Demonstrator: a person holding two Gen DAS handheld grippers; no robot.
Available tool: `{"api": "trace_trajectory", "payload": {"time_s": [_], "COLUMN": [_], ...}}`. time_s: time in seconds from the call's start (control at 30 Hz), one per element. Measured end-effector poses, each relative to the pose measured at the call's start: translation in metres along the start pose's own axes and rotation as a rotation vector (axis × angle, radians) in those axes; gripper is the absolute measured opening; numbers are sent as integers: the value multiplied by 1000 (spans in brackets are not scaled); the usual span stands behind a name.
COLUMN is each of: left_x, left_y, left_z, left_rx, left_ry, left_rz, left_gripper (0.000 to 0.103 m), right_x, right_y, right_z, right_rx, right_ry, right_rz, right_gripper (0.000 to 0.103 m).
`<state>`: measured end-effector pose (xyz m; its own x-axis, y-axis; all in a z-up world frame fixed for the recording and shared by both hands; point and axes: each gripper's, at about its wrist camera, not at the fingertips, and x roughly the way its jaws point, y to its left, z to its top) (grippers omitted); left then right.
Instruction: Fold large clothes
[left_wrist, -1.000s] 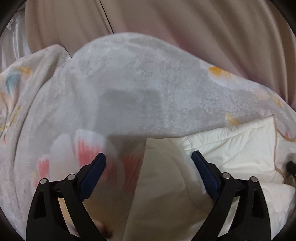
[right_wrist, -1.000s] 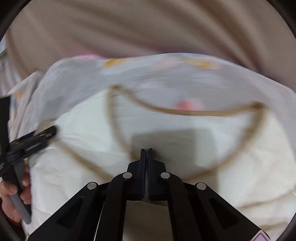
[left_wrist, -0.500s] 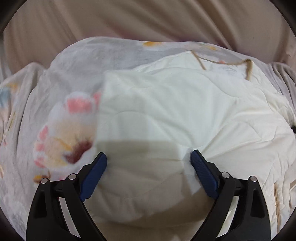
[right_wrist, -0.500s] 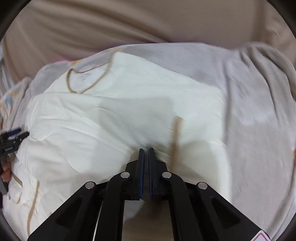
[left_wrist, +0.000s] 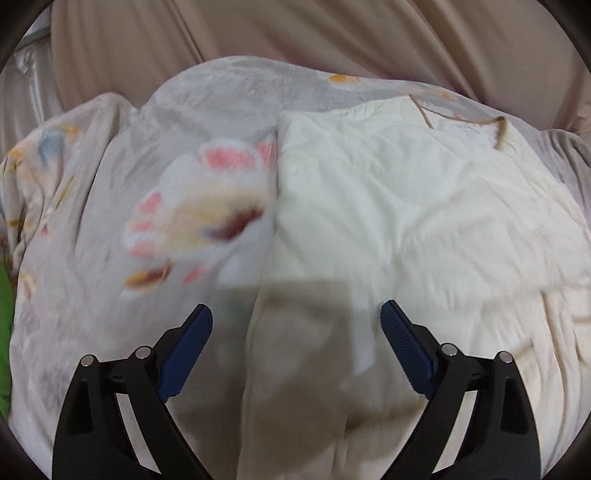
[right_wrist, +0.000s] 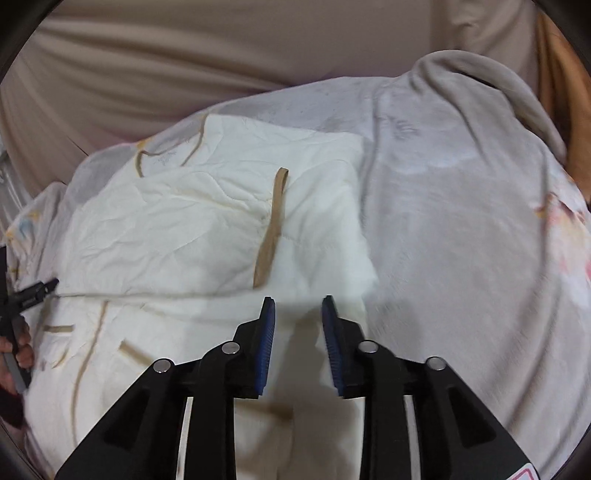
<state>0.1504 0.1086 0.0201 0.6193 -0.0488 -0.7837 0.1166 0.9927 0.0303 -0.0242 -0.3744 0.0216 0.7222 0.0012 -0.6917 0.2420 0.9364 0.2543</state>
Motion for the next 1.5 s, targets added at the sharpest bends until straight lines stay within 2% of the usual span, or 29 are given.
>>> {"api": "trace_trajectory", "payload": {"time_s": [0.07, 0.13, 0.2, 0.33, 0.47, 0.57, 0.67, 0.7, 0.77, 0.83, 0.87, 0.9, 0.93, 1.07, 1.2, 1.27, 1.37, 1.43, 1.5], "left_x": [-21, -40, -61, -87, -91, -95, -101, -103, -105, -109, -111, -115, -119, -145, -184, -218, -265, -284, -290], "left_y": [7, 9, 9, 11, 15, 13, 9, 7, 6, 5, 4, 4, 4, 7, 8, 13, 24, 29, 29], "left_z": [-27, -56, -87, -132, -160, -165, -167, -168, -168, -167, -167, -166, -166, -163, -164, -167, -172, -168, -154], "left_rx": [-9, -15, -29, -100, -202, -222, -213, -205, -201, -200, -199, -198, -200, -200, -183, -173, -180, -196, -201], "left_ry": [43, 73, 79, 95, 118, 94, 82, 77, 74, 60, 51, 38, 21, -51, -139, -232, -390, -465, -507], "left_rz": [-54, -107, -153, -246, -326, -321, -342, -339, -343, -339, -337, -335, -335, -358, -436, -476, -537, -545, -530], "left_gripper": [90, 90, 90, 91, 91, 89, 76, 69, 60, 47, 43, 35, 24, 15, 13, 13, 13, 14, 15], "right_x": [-27, -55, -73, -107, -117, -108, -95, -96, -99, -99, -99, -101, -103, -131, -176, -201, -247, -271, -283], "right_y": [-8, -16, -21, -28, -32, -27, -18, -14, -10, -8, -8, -7, -8, -9, -1, -1, -2, 0, 5], "right_z": [-23, -52, -80, -130, -163, -176, -182, -181, -178, -176, -175, -176, -176, -174, -169, -167, -164, -157, -144], "right_rx": [33, 68, 81, 95, 152, 182, 192, 182, 178, 175, 173, 174, 180, 181, 124, 106, 102, 94, 71], "right_ry": [-2, 10, 24, 29, 47, 64, 77, 69, 51, 46, 43, 32, 18, -83, -181, -236, -372, -461, -526], "right_rz": [48, 100, 129, 113, 201, 265, 281, 279, 308, 294, 283, 273, 275, 298, 311, 320, 367, 389, 401], "right_gripper": [39, 60, 67, 76, 79, 79, 80, 79, 67, 40, 32, 17, 13, 6, 4, 4, 4, 4, 4]}}
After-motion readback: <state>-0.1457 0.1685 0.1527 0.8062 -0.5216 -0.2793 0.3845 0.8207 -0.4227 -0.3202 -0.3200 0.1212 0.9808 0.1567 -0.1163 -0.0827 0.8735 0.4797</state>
